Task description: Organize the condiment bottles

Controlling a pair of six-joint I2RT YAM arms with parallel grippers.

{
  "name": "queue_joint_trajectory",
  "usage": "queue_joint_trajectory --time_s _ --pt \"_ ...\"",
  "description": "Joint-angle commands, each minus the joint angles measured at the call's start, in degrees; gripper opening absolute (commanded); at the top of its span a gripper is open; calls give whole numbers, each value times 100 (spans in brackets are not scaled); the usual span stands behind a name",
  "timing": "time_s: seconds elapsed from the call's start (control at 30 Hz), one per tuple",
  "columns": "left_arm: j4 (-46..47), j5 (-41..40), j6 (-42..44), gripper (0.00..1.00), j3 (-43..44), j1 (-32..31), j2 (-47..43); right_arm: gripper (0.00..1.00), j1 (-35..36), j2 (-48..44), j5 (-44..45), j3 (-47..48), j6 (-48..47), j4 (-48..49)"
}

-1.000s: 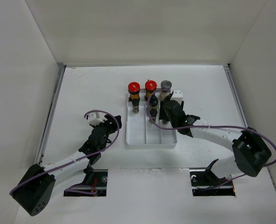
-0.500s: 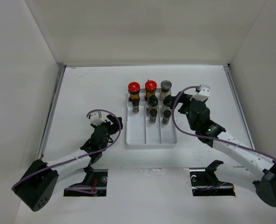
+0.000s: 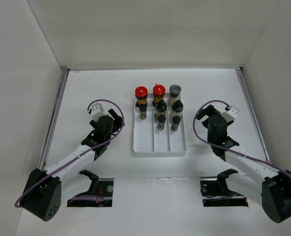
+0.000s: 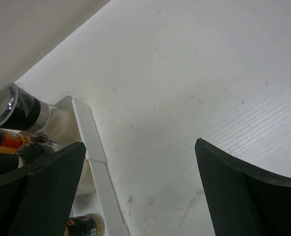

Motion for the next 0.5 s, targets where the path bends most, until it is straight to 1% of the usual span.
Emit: queue_joint_trajectory --time_s 0.0,0.13,0.27,0.4,0.47 --pt "-757 294 -117 74 264 90 -112 100 -20 230 34 -195 469 733" --pt "-1046 356 -134 78 448 204 -166 100 -20 459 -168 -231 398 927" --pt "-1530 681 -143 78 809 415 -139 100 -20 503 -423 -213 416 945" --pt "-1600 699 -90 77 985 415 -245 100 -3 460 -459 -187 364 945" --pt "-1653 690 -64 79 1038 389 -288 100 15 415 -459 -187 355 954"
